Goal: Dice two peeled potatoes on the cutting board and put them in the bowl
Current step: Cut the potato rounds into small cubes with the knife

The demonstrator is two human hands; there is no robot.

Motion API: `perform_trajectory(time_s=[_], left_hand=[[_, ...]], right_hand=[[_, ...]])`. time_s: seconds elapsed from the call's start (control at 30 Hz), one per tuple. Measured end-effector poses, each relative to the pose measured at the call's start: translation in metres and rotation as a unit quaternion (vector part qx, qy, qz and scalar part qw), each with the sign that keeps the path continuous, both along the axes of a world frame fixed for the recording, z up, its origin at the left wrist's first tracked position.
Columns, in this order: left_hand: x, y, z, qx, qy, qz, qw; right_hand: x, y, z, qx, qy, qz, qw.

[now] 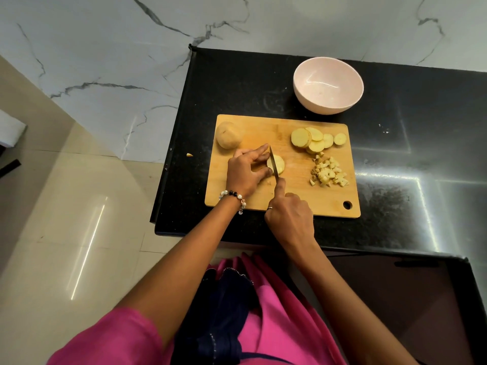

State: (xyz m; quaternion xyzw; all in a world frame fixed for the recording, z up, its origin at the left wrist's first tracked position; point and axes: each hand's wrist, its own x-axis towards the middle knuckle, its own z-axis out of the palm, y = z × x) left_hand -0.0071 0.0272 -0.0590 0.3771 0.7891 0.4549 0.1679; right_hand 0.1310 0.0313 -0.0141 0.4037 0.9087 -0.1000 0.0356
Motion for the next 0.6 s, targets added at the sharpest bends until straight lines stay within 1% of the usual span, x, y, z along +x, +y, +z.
perform_trajectory(time_s=[0.1, 0.2, 0.3, 0.4, 0.47, 0.6], left_hand=[[0.000, 0.000, 0.000, 0.001, -0.007, 0.005, 1.000], [0.000, 0.001, -0.001, -0.006, -0.017, 0.010, 1.000], [0.001, 0.002, -0.001, -0.007, -0.026, 0.014, 1.000], [0.002, 0.002, 0.003, -0.005, -0.022, 0.012, 1.000], [0.002, 0.001, 0.005, -0.010, -0.019, 0.006, 1.000], [0.000, -0.001, 0.010, -0.028, -0.025, 0.005, 0.999]], right_hand=[[-0.010, 0.000, -0.005, 0.017, -0.011, 0.006, 1.000], [-0.013, 0.000, -0.009, 0.013, -0.009, -0.001, 1.000], [0.002, -0.012, -0.010, 0.001, -0.029, 0.009, 1.000], [0.020, -0.024, -0.006, -0.017, -0.027, 0.013, 0.999], [0.026, -0.021, 0.001, -0.039, -0.008, 0.002, 0.999], [0.033, -0.005, 0.019, -0.061, 0.076, -0.018, 0.995]])
